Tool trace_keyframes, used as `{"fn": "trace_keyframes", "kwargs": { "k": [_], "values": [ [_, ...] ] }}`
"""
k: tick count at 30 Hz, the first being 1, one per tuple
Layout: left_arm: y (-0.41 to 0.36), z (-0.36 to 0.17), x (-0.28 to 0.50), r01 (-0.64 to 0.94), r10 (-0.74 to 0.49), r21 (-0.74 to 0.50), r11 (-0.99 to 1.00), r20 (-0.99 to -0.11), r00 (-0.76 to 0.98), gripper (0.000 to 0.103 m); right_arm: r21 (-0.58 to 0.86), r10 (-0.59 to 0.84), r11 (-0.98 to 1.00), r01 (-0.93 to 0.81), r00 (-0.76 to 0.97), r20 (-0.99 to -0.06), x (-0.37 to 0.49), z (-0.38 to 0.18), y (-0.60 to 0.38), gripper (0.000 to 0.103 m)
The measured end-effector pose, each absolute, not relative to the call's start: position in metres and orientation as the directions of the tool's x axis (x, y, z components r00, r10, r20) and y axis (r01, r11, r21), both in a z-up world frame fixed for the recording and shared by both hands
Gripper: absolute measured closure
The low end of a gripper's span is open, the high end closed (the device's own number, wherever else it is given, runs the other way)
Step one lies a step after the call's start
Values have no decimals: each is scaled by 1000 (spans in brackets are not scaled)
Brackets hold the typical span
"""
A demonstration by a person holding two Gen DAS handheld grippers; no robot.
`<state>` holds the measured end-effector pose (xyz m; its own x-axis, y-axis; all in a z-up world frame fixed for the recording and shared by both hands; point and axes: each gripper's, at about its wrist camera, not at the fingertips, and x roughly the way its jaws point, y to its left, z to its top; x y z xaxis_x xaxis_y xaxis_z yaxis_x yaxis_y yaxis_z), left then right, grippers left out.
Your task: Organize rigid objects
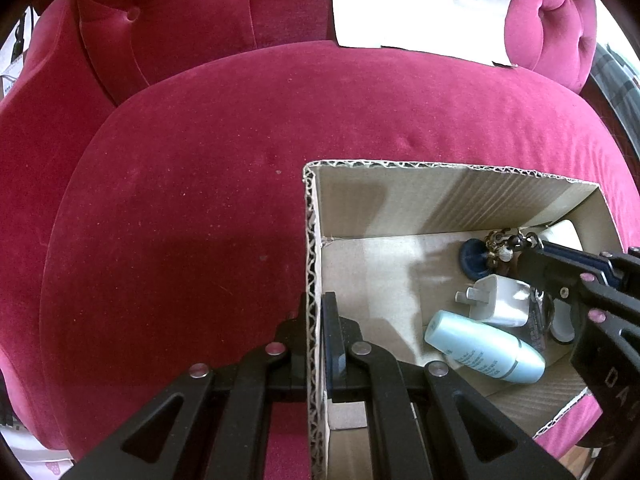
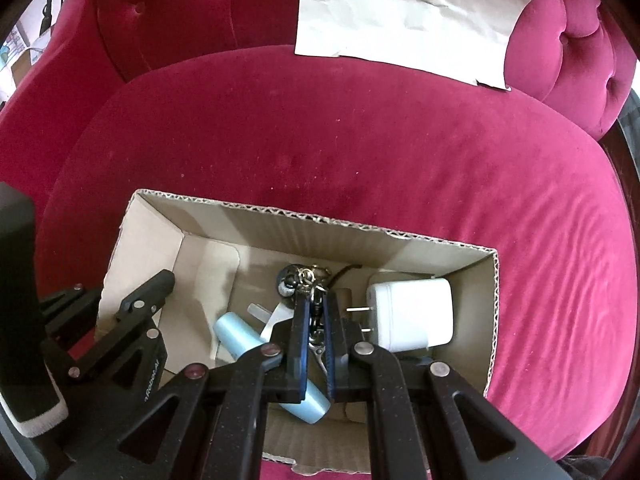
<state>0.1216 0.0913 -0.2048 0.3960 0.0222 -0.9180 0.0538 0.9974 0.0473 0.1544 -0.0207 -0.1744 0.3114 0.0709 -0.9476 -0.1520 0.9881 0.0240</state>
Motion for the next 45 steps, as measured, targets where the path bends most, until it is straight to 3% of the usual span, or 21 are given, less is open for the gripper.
{"fn": "trace_keyframes", "kwargs": {
  "k": [6, 8, 10, 14, 16, 18, 45],
  "values": [
    [91, -205, 122, 54, 22, 47, 997, -918, 396, 99, 19, 62, 991, -136, 320, -945, 156, -171, -23, 97],
    [91, -205, 121, 54, 22, 47, 997, -918, 396, 99, 13, 57, 990, -137, 318, -946, 156, -170, -22, 91],
    [91, -205, 122, 54, 23, 48, 997, -918, 396, 99, -5, 39, 991, -137, 316, -948, 155, -169, -21, 55],
    [90, -205, 122, 54, 23, 48, 997, -918, 396, 99, -35, 5, 993, -115, 335, -942, 155, -167, -26, 32],
    [90, -205, 122, 54, 23, 48, 997, -918, 397, 99, -41, 0, 993, -113, 337, -942, 154, -167, -28, 12],
    [90, -205, 122, 53, 23, 48, 997, -918, 396, 99, -34, 3, 994, -103, 343, -939, 155, -166, -31, 3],
    [93, -202, 122, 42, 26, 46, 998, -921, 388, 97, -31, -8, 998, -61, 350, -937, 155, -164, -41, 0]
  ]
}}
